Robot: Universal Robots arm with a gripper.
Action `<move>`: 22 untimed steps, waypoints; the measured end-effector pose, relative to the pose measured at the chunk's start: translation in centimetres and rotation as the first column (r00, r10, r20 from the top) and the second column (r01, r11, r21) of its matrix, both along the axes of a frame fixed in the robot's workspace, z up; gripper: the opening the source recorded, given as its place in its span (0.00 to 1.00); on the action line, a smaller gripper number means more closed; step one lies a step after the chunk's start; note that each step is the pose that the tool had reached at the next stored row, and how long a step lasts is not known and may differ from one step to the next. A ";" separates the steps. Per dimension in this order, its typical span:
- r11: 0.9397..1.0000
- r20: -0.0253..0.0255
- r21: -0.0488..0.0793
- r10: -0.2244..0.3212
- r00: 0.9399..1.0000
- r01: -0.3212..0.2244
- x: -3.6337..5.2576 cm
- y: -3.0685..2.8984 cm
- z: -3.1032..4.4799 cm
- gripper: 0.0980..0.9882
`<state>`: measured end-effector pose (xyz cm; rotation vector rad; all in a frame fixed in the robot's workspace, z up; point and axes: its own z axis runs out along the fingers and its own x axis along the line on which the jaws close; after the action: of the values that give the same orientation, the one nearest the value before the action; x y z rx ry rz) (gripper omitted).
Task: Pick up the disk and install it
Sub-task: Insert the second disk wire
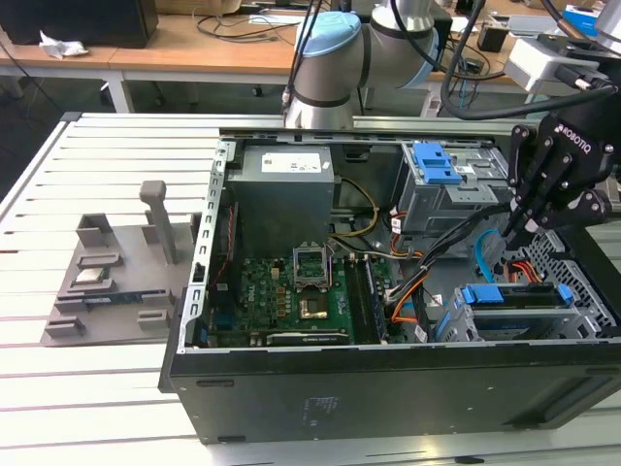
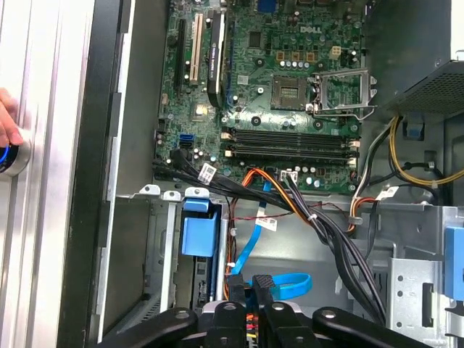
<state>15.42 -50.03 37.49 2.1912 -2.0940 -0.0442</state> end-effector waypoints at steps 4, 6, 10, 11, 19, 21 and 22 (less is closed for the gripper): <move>1.000 0.000 0.000 0.000 1.000 0.000 0.00 0.00 0.00 0.07; 1.000 0.000 0.001 -0.003 1.000 0.003 0.00 0.00 -0.02 0.07; 1.000 0.000 0.006 -0.014 1.000 0.014 0.01 -0.19 -0.15 0.07; 1.000 0.000 0.007 -0.015 1.000 0.015 0.00 -0.57 -0.22 0.07; 1.000 0.000 0.008 -0.016 1.000 0.016 0.17 -2.16 -1.40 0.07; 1.000 0.000 0.008 -0.016 1.000 0.016 0.46 -2.47 -1.81 0.07; 1.000 0.000 0.008 -0.016 1.000 0.016 0.49 -2.60 -1.90 0.07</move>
<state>15.91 -52.63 35.60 2.1789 -2.1150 -0.0539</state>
